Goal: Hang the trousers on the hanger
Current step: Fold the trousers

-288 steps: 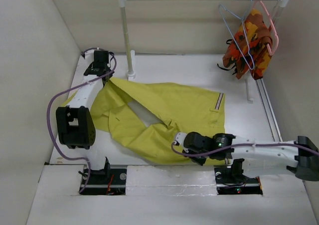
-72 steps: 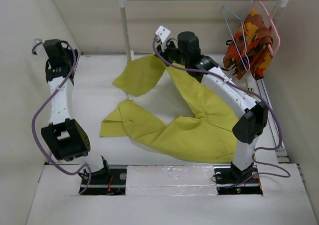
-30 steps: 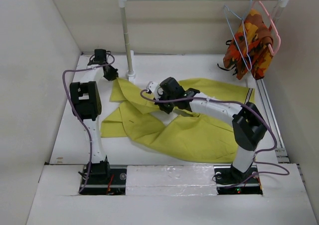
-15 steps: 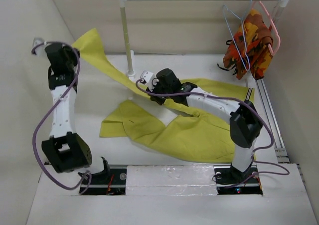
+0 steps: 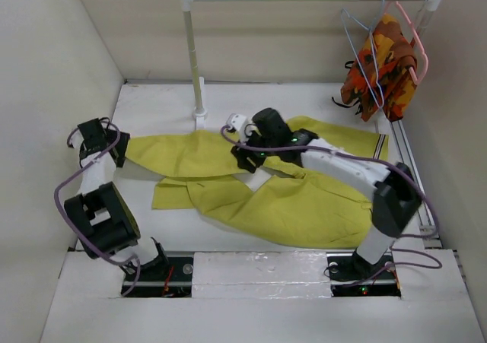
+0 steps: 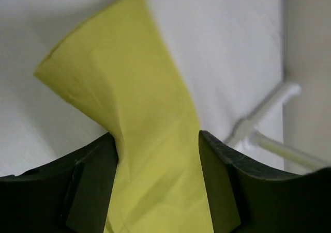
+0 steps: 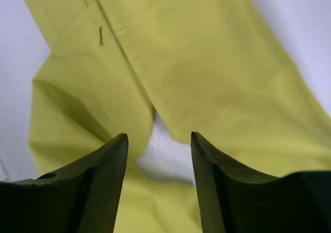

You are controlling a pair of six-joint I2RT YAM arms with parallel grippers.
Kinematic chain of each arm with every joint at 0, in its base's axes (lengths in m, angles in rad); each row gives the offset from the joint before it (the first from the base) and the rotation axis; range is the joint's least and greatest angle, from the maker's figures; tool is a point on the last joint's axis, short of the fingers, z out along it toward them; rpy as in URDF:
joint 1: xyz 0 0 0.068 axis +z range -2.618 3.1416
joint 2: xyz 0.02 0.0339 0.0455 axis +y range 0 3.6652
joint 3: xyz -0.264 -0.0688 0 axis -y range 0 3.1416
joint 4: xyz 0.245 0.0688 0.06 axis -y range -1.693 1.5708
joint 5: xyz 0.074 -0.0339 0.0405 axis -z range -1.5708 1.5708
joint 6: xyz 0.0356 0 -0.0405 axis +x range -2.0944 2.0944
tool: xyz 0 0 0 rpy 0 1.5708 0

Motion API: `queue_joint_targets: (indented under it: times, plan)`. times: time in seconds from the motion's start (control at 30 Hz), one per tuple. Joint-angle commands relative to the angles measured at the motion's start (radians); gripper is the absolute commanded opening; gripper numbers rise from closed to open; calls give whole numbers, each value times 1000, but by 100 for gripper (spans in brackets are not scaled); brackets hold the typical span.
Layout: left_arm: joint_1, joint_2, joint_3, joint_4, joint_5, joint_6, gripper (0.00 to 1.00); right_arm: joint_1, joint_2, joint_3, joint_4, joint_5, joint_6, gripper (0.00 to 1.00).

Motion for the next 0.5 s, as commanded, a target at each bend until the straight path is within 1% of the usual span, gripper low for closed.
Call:
queue_joint_targets:
  times: [0.0, 0.03, 0.07, 0.1, 0.13, 0.17, 0.2, 0.23, 0.27, 0.3, 0.33, 0.37, 0.4, 0.43, 0.47]
  plan:
    - [-159, -138, 106, 19, -12, 165, 57, -67, -229, -124, 10, 36, 35, 56]
    - [-219, -159, 121, -9, -104, 201, 56, -88, -272, -164, 11, 47, 55, 43]
    - [-279, -164, 138, -74, -141, 232, 55, -88, -312, -202, 13, 37, 60, 16]
    - [-384, -173, 131, -108, -184, 260, 48, -88, -385, -274, 11, 26, 67, 4]
    - [-412, -193, 115, -134, -233, 257, 44, -88, -418, -307, -1, 27, 87, 0]
    - [-413, -210, 44, -168, -233, 240, 40, -61, -447, -336, -7, 32, 92, 0]
    - [-413, -228, -10, -162, -221, 213, 35, -46, -504, -362, -24, 44, 98, 0]
    - [-378, -268, -53, -156, -176, 205, 28, -27, -530, -405, -55, 81, 118, 0]
    - [-361, -282, -126, -171, -166, 196, 25, -6, -554, -425, -70, 98, 132, 0]
    - [-351, -296, -154, -185, -181, 186, 26, -6, -582, -448, -82, 108, 144, 0]
    - [-351, -326, -171, -196, -243, 170, 28, 4, -634, -492, -89, 115, 164, 0]
    - [-342, -339, -196, -207, -288, 156, 27, 4, -657, -514, -86, 115, 172, 0]
    - [-318, -356, -205, -198, -305, 151, 20, 4, -677, -534, -78, 116, 181, 0]
    - [-280, -377, -207, -182, -272, 157, 13, 4, -711, -552, -67, 113, 195, 0]
    - [-199, -379, -195, -153, -244, 156, 1, 4, -720, -575, -61, 110, 198, 0]
